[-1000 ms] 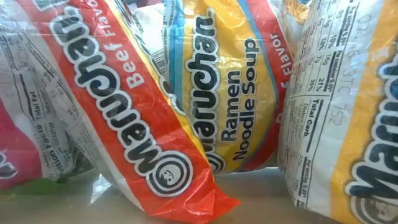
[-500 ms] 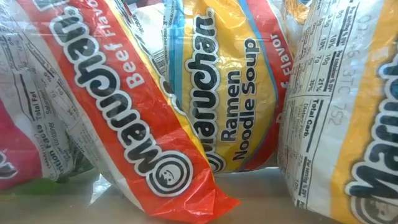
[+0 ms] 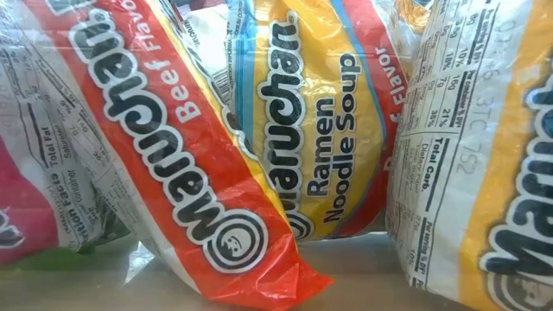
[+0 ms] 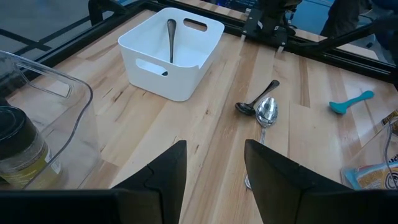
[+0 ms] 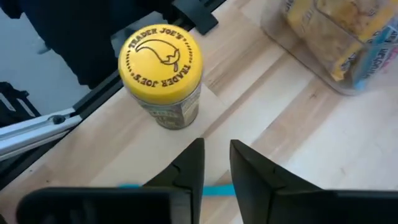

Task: Pick & Place Food Item
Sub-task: Put the yellow seasoning bottle into the top transparent bin

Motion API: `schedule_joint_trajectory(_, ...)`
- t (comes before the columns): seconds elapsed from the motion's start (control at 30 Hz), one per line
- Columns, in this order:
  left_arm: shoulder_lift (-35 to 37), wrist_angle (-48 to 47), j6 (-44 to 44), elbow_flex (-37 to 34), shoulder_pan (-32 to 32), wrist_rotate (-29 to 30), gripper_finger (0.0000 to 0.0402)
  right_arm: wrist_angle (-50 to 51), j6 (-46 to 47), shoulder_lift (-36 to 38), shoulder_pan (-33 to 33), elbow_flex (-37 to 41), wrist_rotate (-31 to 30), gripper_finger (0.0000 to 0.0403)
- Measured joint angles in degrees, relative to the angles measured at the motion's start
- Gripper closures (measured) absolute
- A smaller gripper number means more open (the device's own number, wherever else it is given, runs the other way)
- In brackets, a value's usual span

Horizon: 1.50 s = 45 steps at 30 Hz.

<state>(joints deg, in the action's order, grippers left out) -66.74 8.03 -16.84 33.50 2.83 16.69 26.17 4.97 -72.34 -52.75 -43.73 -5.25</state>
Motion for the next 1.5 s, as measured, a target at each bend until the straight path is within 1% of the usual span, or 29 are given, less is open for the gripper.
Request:
schedule_joint_trajectory(0.13,0.0,0.0,0.0,0.0,0.0,0.0,0.0247,-0.1,0.0,0.0,-0.5,0.0,-0.2,0.0309)
schedule_joint_trajectory(0.33,0.0,0.0,0.0,0.0,0.0,0.0,0.0247,1.0,0.2,0.0,-0.6,0.0,1.0,0.0248)
schedule_joint_trajectory(0.43,0.0,0.0,0.0,0.0,0.0,0.0,0.0247,0.9,0.2,0.0,-0.5,0.0,2.3,0.0232)
schedule_joint_trajectory(0.77,0.0,0.0,0.0,0.0,0.0,0.0,0.0247,-0.2,-0.5,-0.1,-0.5,0.0,2.4,0.0243)
schedule_joint_trajectory(1.07,0.0,0.0,0.0,0.0,0.0,0.0,0.0247,-0.7,-2.4,-0.1,-0.4,0.0,2.4,0.0229)
schedule_joint_trajectory(1.13,0.0,0.0,0.0,0.0,0.0,0.0,0.0247,-0.1,-3.0,-0.1,-0.4,0.0,2.4,0.0226)
schedule_joint_trajectory(1.23,0.0,0.0,0.0,0.0,0.0,0.0,0.0247,3.5,-2.4,-0.1,-0.4,0.0,2.4,0.0225)
schedule_joint_trajectory(1.33,0.0,0.0,0.0,0.0,0.0,0.0,0.0247,6.2,-0.6,-0.1,0.1,0.0,2.4,0.0228)
schedule_joint_trajectory(1.5,0.0,0.0,0.0,0.0,0.0,0.0,0.0247,4.8,-0.5,-0.1,1.3,0.0,2.5,0.0244)
